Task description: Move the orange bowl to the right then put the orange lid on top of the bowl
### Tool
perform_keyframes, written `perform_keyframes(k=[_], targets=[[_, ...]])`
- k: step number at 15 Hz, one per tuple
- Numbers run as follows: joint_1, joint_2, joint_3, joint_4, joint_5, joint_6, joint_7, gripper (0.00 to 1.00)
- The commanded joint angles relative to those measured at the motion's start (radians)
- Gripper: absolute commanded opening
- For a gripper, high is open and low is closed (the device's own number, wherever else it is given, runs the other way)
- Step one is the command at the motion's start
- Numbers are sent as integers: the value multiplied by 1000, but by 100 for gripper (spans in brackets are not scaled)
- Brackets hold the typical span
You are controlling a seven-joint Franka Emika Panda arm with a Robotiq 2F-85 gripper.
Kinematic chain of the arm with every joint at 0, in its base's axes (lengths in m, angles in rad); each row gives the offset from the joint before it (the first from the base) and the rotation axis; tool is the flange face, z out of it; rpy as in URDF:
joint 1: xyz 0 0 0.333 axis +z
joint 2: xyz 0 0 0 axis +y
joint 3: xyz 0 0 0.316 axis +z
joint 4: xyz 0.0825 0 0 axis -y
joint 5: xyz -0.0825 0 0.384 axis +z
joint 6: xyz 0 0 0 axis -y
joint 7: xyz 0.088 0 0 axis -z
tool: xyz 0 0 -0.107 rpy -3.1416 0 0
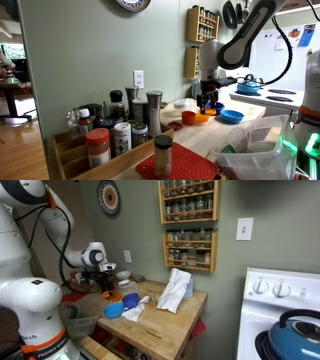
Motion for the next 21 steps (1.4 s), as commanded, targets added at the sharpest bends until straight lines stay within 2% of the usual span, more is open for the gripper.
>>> perform_keyframes(k=[1, 8, 21], targets=[[-36, 13, -6, 11, -12, 5, -19, 59], [-54, 67, -14, 47, -27, 31, -10, 65], [-40, 155, -46, 81, -57, 99, -2, 65]])
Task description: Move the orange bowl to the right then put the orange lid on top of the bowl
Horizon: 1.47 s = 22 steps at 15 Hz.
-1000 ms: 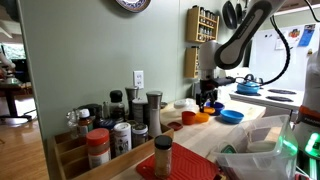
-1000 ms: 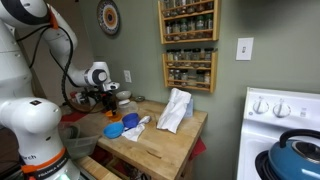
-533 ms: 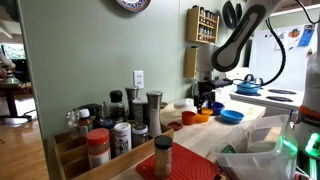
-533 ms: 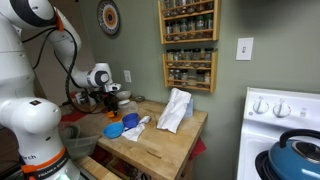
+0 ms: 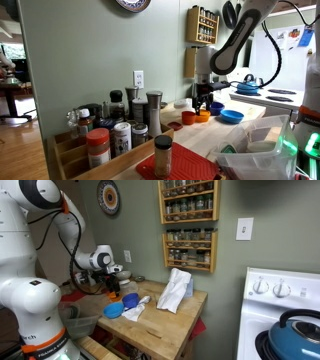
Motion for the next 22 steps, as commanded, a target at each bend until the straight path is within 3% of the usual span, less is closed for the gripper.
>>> perform_keyframes(k=[1, 11, 12, 13, 15, 22], targets=[[10, 32, -22, 7, -20, 34, 5, 65], [14, 47, -28, 4, -7, 48, -2, 65], [15, 46, -29, 4, -9, 47, 0, 69], [14, 45, -29, 3, -8, 46, 0, 93], [14, 41, -31, 1, -10, 45, 1, 100], [16, 27, -32, -2, -8, 40, -4, 100]])
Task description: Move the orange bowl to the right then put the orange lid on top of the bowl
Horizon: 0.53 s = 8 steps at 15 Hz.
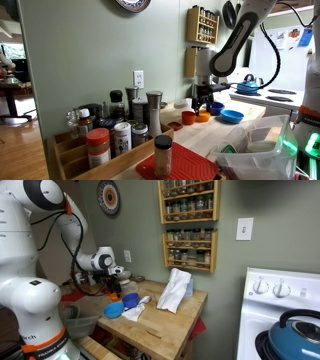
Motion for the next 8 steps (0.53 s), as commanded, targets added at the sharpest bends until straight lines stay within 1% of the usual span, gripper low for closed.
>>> perform_keyframes(k=[1, 4, 5, 8], targets=[[15, -2, -15, -6, -7, 14, -4, 100], [15, -3, -14, -8, -6, 15, -6, 100], [15, -3, -14, -8, -5, 17, -9, 79], [16, -5, -13, -9, -4, 20, -8, 60]])
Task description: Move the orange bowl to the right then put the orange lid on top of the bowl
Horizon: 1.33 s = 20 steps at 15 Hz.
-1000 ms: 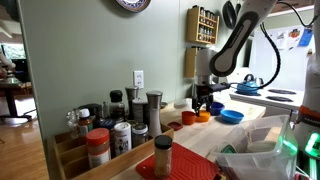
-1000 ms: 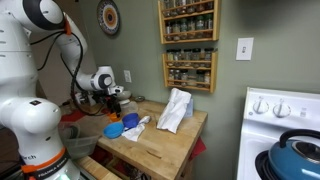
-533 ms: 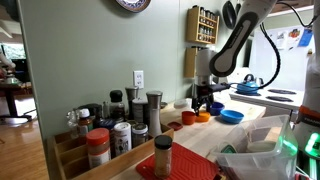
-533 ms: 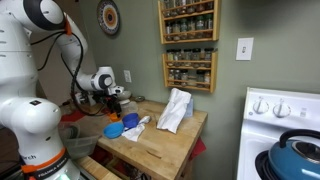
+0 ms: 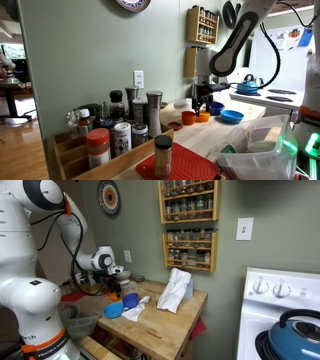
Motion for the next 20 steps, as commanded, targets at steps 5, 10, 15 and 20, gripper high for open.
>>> perform_keyframes(k=[5, 10, 15, 20], targets=[[13, -15, -14, -14, -10, 12, -2, 59], [20, -73, -9, -41, -24, 3, 24, 59], [16, -112, 5, -84, -14, 9, 33, 59], [13, -113, 17, -103, -22, 26, 41, 59]])
